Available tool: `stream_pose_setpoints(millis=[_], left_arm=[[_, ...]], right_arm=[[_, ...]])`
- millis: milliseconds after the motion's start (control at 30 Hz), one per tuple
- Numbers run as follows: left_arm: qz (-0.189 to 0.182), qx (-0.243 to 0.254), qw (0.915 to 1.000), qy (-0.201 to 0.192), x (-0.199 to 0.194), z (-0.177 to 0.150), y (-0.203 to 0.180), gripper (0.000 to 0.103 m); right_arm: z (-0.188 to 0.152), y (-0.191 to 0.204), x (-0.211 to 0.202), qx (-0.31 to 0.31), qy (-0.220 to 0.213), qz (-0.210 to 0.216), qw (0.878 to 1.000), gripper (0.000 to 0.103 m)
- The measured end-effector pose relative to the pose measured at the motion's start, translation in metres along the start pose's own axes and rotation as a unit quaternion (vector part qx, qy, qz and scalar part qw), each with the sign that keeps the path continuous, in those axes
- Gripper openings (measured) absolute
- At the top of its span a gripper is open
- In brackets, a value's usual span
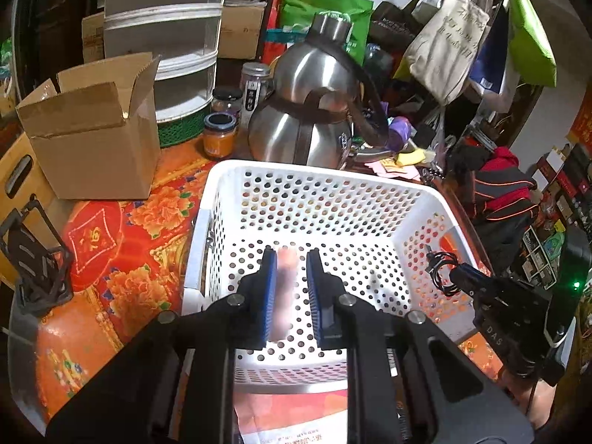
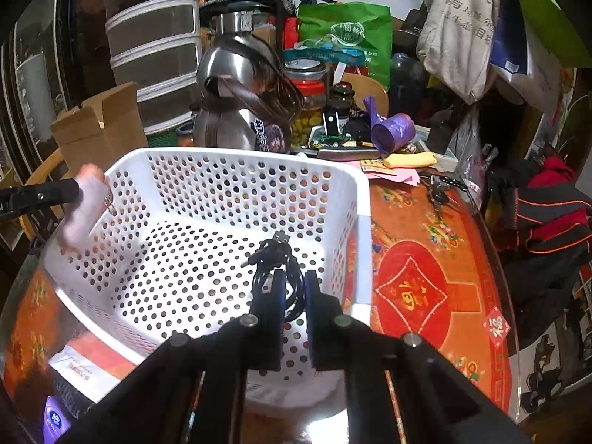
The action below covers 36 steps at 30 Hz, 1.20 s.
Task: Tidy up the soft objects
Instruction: 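Carry the white roll into the white basket with the left tool while the right tool drops the cable there, then move both tools to the purple tissue pack and grip it from opposite ends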
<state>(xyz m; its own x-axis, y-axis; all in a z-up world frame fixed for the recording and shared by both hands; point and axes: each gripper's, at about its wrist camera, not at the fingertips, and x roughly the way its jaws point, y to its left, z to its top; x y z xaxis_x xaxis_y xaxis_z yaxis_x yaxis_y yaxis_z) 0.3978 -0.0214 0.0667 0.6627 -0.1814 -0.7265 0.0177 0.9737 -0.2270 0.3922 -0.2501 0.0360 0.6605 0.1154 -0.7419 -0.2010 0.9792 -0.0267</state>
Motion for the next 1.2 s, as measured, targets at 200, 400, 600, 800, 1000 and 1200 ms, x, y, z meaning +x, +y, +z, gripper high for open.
stream_pose_setpoints(millis=[200, 400, 600, 800, 1000, 1200], left_arm=[[0.006, 0.004, 1.0, 0.006, 0.008, -0.005, 0.003, 0.015], [0.009, 0.002, 0.9999, -0.003, 0.0, -0.008, 0.007, 0.016], [0.005, 0.014, 0.9998, -0.011, -0.011, -0.014, 0.005, 0.04], [0.01, 0.031, 0.9973, -0.066, -0.053, -0.035, 0.007, 0.094], [0.008, 0.044, 0.9927, -0.112, -0.112, -0.086, 0.015, 0.103], [-0.001, 0.057, 0.9849, -0.163, -0.182, -0.186, 0.03, 0.103]], right_arm=[[0.0, 0.001, 0.009, -0.006, 0.011, -0.004, 1.0, 0.008], [0.002, -0.006, 0.002, 0.015, -0.008, 0.008, 1.0, 0.014], [0.003, -0.003, -0.015, 0.012, -0.042, 0.0, 0.999, 0.069], [-0.007, -0.003, -0.049, 0.019, -0.061, 0.007, 0.998, 0.077], [-0.055, 0.008, -0.095, 0.018, -0.099, 0.025, 0.995, 0.084], [-0.132, 0.031, -0.135, 0.0, -0.124, 0.056, 0.991, 0.085]])
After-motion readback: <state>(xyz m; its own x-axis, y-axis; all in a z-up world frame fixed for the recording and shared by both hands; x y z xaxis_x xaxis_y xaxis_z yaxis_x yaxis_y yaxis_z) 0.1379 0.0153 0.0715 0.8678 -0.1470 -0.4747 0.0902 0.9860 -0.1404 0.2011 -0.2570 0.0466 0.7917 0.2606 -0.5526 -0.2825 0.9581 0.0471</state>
